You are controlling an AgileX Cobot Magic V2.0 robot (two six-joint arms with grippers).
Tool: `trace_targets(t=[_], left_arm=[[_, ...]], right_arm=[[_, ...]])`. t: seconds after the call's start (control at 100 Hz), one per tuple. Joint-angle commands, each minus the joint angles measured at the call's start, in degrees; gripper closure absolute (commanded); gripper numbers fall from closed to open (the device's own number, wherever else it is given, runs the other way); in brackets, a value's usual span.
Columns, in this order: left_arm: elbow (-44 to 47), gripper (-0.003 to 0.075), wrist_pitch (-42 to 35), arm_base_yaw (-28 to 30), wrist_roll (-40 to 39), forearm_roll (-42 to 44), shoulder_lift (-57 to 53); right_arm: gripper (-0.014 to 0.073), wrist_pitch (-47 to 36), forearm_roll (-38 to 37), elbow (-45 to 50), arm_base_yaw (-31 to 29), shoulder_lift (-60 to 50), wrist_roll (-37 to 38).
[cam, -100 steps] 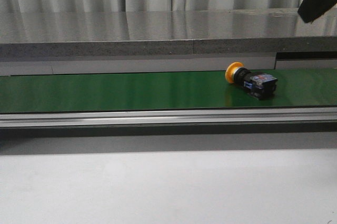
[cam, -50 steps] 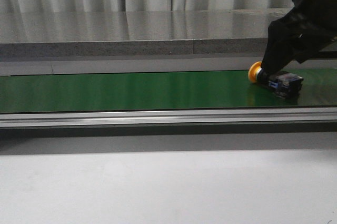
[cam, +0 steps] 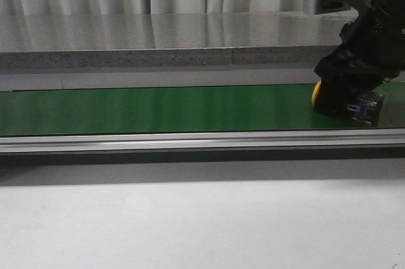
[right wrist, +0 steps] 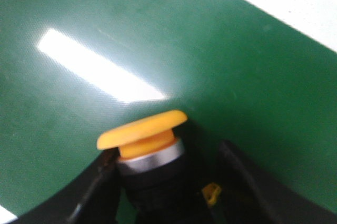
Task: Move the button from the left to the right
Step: 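Lower the right gripper onto the button and grasp it, then carry the button with the right gripper into the green tray and release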
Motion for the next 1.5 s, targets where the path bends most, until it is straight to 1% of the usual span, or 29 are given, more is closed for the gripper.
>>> trace_targets(t=[0.0, 0.04, 0.11, 0.23, 0.35, 0.63, 0.79, 0.89, 1.0, 1.13, 1.22, 1.49], left_arm=[[-1.5, 0.0741, -4.3, -0.4, -0.5, -0.5, 0.4], [-1.5, 0.0741, -4.3, -0.4, -0.5, -0.5, 0.4], [-1.5, 0.0741, -4.3, -0.4, -0.5, -0.5, 0.4], [-1.5, 0.0741, -4.3, -0.4, -0.5, -0.5, 0.4], [-1.5, 0.0741, -4.3, -0.4, -0.5, -0.5, 0.4], [-1.5, 0.0741, -4.3, -0.4, -0.5, -0.5, 0.4], [-1.5, 0.0741, -4.3, -0.4, -0.5, -0.5, 0.4], [-1.5, 0.0741, -4.3, -0.4, -0.5, -0.5, 0.4], [-1.5, 0.0741, -4.3, -0.4, -0.5, -0.5, 0.4], [-1.5, 0.0741, -4.3, -0.4, -0.5, -0.5, 0.4], [-1.5, 0.0741, -4.3, -0.4, -0.5, -0.5, 0.4], [-1.5, 0.0741, -4.3, -0.4, -0.5, -0.5, 0.4]], right_arm=[[0.0338, -0.7, 1.0, -1.6, -0.1, -2.0, -0.6], [0.036, -0.3, 1.0, -1.7, -0.1, -2.0, -0.6], [0.0373, 0.8, 1.0, -1.9, -0.3, -2.0, -0.5], [0.0374, 4.2, 1.0, -3.6, -1.8, -2.2, 0.7], [0.0374, 6.3, 1.0, -6.4, -4.9, -3.3, 3.2], [0.0374, 7.2, 1.0, -11.6, -16.8, -6.6, 3.9], [0.0374, 7.1, -0.2, -12.0, -24.4, -6.3, 3.9], [0.0374, 5.9, -0.5, -11.8, -28.7, -6.3, 3.9], [0.0374, 2.8, -0.5, -11.8, -32.1, -6.3, 3.9], [0.0374, 0.7, -0.6, -11.8, -34.6, -5.9, 3.9], [0.0374, 0.6, -0.7, -11.8, -35.1, -5.0, 3.9], [0.0374, 4.5, -1.0, -11.8, -35.0, 1.8, 3.9]])
